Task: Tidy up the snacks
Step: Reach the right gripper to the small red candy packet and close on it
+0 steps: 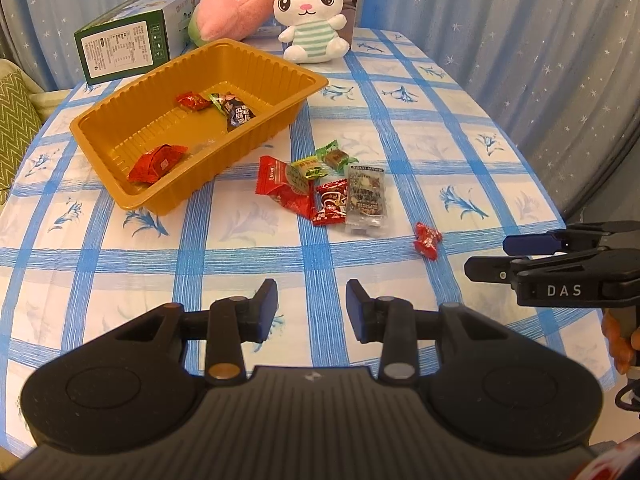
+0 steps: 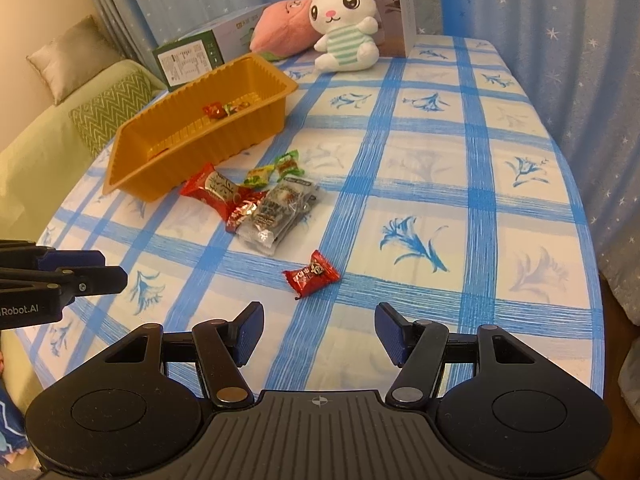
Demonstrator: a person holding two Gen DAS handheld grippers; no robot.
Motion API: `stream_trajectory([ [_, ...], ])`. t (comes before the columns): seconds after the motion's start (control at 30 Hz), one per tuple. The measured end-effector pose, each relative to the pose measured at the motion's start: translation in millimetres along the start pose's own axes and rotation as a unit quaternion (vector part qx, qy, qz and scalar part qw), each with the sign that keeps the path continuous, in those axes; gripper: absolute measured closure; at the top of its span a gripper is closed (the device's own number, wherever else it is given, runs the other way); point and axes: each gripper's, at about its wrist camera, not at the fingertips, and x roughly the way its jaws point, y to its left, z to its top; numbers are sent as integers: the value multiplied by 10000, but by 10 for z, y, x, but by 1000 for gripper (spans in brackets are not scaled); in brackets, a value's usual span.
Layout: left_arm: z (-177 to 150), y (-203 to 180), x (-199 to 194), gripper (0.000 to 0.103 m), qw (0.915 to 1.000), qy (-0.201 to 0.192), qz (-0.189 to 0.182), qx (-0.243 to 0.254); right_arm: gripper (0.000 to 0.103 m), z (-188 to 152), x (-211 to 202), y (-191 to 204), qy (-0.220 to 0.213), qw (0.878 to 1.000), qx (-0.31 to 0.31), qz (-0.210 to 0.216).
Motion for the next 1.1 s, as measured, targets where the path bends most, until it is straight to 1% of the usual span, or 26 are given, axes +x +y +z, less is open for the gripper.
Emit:
stream_trajectory([
  [0.27,41,12,83,69,10000,39,12,31,42,81,195,-52,167,9988,394,237],
  [0.57,133,79,205,69,9999,80,52,38,43,233,459,16,241,9978,558,257],
  [0.77,192,117,294,69,9999,121,35,111,54,286,579,46,262,9973,678,83],
  [0.8,197,115,307,69,9998,125,28,129,57,283,591,51,246,9975,664,43],
  [0.97,220,127,363,69,9997,155,-3,193,64,257,641,76,240,9981,538,-175],
  [1.1,235,126,405,69,9995,174,-53,256,76,244,656,136,202,9987,234,-394],
])
